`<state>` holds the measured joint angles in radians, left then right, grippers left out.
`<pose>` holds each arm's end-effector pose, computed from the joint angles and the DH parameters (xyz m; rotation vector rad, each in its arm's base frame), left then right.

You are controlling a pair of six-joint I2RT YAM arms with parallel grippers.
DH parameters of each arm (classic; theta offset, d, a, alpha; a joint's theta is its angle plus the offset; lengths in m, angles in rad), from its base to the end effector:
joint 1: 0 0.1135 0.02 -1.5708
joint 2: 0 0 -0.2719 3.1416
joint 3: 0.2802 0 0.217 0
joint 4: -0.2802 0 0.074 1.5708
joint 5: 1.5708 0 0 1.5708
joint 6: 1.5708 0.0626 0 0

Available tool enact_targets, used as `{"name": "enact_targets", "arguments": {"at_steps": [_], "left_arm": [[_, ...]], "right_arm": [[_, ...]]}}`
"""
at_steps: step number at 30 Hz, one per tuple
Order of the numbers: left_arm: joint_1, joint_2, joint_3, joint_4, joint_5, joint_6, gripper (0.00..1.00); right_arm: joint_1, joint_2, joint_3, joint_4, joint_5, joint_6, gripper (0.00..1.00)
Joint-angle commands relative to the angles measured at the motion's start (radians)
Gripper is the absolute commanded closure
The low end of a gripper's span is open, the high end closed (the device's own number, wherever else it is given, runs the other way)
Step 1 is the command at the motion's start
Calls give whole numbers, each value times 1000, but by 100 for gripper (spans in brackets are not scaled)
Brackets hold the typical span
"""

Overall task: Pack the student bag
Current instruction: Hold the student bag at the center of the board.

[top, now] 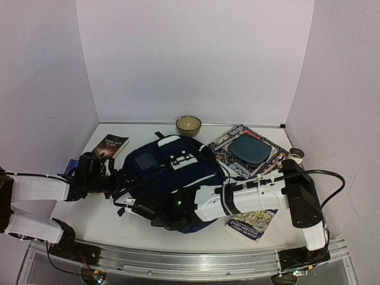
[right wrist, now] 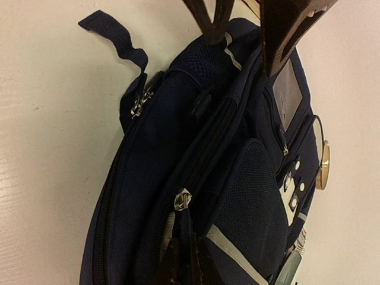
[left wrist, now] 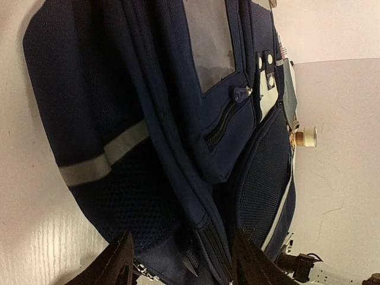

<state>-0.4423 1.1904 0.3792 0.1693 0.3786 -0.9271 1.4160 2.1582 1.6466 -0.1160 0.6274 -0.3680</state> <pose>0.1817 -0.1117 0.1769 -0.3539 2.3954 -1.1214 0.1108 0.4714 0.2168 -1.3751 1.5427 -0.0524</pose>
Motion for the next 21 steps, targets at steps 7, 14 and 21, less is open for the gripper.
{"name": "enact_targets", "arguments": {"at_steps": [7,14,21], "left_arm": [[-94,69,13,151,-21,-116,48],[-151,182,64,191,-41,-116,67],[-142,219,92,196,-83,-67,100]], "right_arm": [[1,-20,49,95,-3,-93,100],[1,-8,85,107,7,-157,100],[3,-60,27,108,39,-204,100]]}}
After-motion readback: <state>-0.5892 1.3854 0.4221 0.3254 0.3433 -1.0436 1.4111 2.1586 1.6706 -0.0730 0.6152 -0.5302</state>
